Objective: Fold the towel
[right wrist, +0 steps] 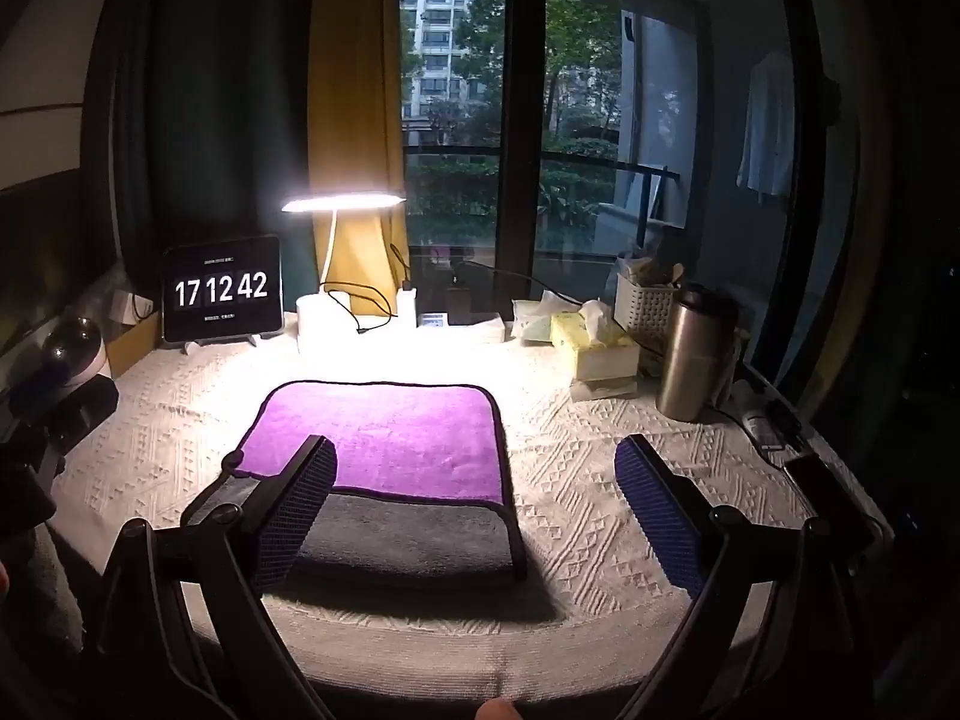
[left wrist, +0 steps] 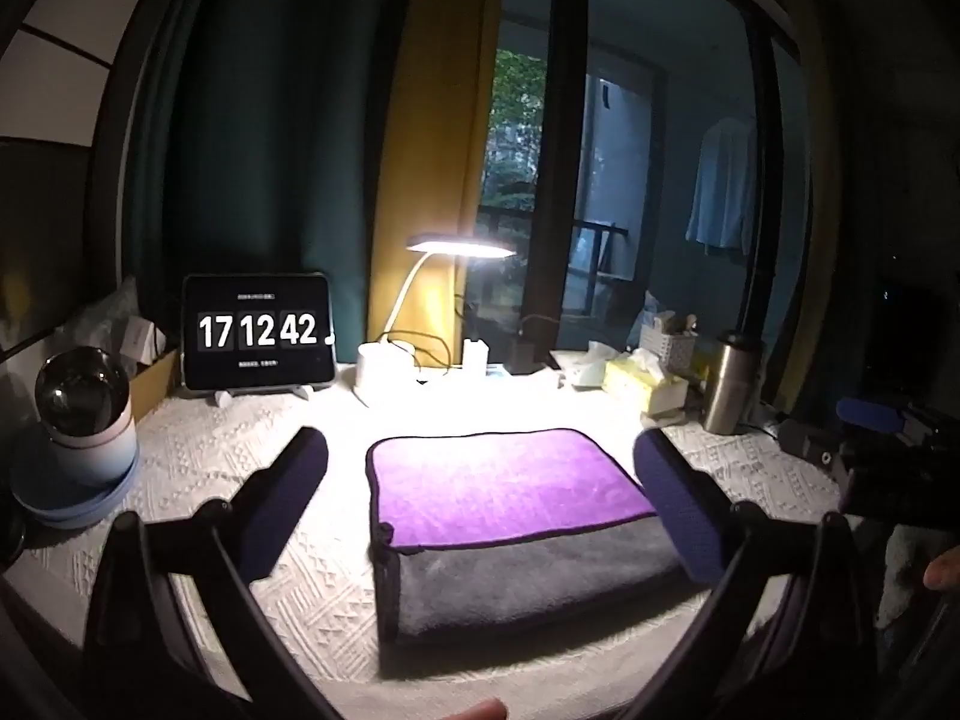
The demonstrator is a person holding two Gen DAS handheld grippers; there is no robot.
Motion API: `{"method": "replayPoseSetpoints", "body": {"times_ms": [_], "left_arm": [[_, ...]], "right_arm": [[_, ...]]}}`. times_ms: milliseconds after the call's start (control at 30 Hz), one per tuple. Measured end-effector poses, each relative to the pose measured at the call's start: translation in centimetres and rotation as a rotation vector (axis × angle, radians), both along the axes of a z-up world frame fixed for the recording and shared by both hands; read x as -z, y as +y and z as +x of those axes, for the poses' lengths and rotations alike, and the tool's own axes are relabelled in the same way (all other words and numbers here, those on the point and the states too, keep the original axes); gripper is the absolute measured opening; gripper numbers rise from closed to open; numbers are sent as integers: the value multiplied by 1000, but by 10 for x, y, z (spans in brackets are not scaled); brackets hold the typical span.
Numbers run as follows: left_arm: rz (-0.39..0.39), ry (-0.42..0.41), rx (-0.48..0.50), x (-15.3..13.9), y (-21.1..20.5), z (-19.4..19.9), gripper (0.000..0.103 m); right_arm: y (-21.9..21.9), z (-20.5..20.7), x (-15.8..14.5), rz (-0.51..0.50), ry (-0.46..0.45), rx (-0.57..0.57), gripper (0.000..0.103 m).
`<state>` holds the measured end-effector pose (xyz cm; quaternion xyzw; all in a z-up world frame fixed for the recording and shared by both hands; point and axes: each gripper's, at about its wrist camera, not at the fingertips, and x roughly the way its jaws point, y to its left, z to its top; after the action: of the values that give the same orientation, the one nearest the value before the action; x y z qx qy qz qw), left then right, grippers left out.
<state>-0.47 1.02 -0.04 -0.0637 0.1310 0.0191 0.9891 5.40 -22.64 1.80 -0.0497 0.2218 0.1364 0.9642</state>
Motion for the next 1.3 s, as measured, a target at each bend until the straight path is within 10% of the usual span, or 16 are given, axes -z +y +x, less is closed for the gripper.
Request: {"method": "replayPoseSetpoints", "body": {"times_ms": [1300], "left_arm": [[1,2,25,-1,-5,0,102]], "right_arm": [[6,1,-3,1,3,-12,96]]}}
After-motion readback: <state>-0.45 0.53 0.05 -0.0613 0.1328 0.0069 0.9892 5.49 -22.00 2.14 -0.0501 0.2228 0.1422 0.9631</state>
